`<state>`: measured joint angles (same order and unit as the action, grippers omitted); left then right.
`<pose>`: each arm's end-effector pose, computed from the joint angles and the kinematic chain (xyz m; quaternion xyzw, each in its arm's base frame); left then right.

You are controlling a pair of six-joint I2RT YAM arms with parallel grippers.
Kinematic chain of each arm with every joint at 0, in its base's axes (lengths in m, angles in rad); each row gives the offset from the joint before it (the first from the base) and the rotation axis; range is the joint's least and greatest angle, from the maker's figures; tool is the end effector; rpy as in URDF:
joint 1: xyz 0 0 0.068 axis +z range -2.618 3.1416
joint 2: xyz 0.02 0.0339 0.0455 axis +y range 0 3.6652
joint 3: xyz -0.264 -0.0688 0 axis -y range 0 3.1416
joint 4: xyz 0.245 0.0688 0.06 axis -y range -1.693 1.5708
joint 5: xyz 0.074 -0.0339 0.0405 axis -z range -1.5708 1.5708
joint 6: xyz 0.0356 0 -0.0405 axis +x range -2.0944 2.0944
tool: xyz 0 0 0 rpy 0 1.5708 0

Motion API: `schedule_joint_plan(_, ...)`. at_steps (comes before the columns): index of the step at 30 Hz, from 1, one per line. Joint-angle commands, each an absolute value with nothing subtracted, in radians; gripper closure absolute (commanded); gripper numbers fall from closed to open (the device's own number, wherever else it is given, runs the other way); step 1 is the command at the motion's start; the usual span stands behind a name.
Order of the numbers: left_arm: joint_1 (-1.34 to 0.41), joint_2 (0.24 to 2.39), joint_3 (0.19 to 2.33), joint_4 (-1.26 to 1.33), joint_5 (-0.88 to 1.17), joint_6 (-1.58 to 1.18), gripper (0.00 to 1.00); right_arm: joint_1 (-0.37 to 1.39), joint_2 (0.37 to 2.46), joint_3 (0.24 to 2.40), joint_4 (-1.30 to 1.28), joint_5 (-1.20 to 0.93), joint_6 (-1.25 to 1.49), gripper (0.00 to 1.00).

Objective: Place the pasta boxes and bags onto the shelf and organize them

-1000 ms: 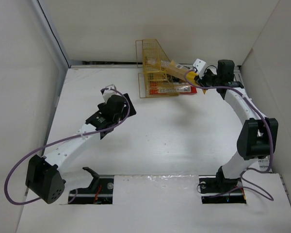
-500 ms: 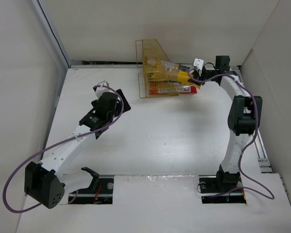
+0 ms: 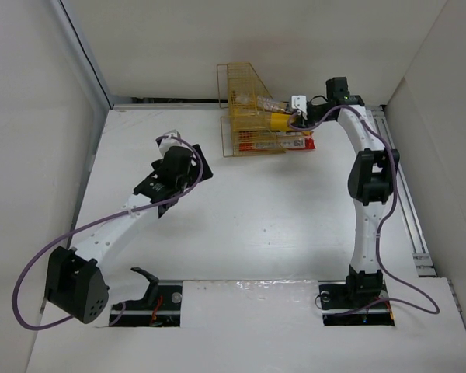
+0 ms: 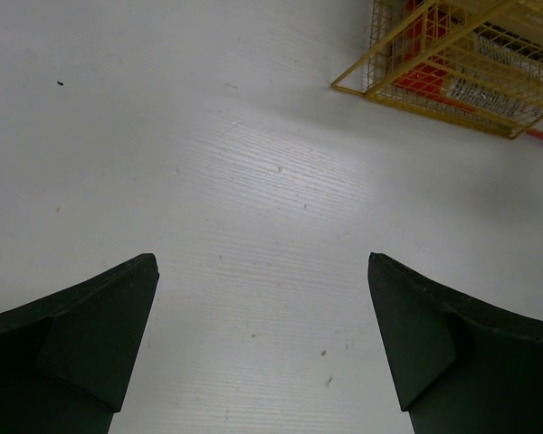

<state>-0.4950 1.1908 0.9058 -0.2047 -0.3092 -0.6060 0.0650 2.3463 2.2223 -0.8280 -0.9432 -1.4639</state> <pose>0.2421 -0.1184 0.2966 -0.1261 0.8415 -0.1535 0.5024 0.5075 0.0619 0.2539 -0.6872 0.5167 0.1565 0.4862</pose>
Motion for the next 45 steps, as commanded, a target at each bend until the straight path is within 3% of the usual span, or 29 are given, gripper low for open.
schedule_joint_plan(1,-0.489,1.206,0.922,-0.160,-0.285,-0.589,0.00,0.072,2.358,2.289,-0.868,-1.034,-1.545,1.00)
schedule_joint_plan(3,-0.489,1.216,0.931,-0.160,-0.285,-0.580,0.00,0.072,2.368,2.289,-0.868,-1.046,-1.554,1.00)
schedule_joint_plan(10,-0.489,1.226,0.931,-0.141,-0.267,-0.580,0.00,0.138,2.387,2.298,-0.868,-0.980,-1.554,0.82)
schedule_joint_plan(14,-0.489,1.226,0.931,-0.150,-0.267,-0.580,0.00,0.159,2.387,2.277,-0.841,-0.916,-1.519,0.65)
schedule_joint_plan(15,-0.489,1.226,0.931,-0.150,-0.267,-0.580,0.00,0.160,2.387,2.276,-0.832,-0.905,-1.508,0.54)
schedule_joint_plan(18,-0.489,1.226,0.922,-0.150,-0.267,-0.580,0.00,0.160,2.376,2.252,-0.782,-0.864,-1.434,0.39)
schedule_joint_plan(24,-0.489,1.217,0.922,-0.150,-0.267,-0.571,0.00,0.150,2.320,2.215,-0.735,-0.864,-1.368,0.22)
schedule_joint_plan(28,-0.489,1.207,0.922,-0.150,-0.267,-0.571,0.00,0.150,2.228,2.155,-0.648,-0.864,-1.304,0.02)
schedule_joint_plan(34,-0.489,1.152,0.913,-0.159,-0.287,-0.580,0.00,0.101,2.082,2.030,-0.442,-0.843,-1.042,0.00)
schedule_joint_plan(38,-0.489,1.092,0.904,-0.213,-0.339,-0.617,0.00,0.028,1.898,1.739,-0.155,-0.771,-0.722,0.00)
schedule_joint_plan(44,-0.489,1.040,0.893,-0.242,-0.431,-0.666,0.00,0.077,1.536,1.298,-0.112,-0.077,-0.408,0.00)
schedule_joint_plan(45,-0.489,1.028,0.893,-0.253,-0.431,-0.678,0.00,0.087,1.495,1.254,-0.132,-0.043,-0.379,0.00)
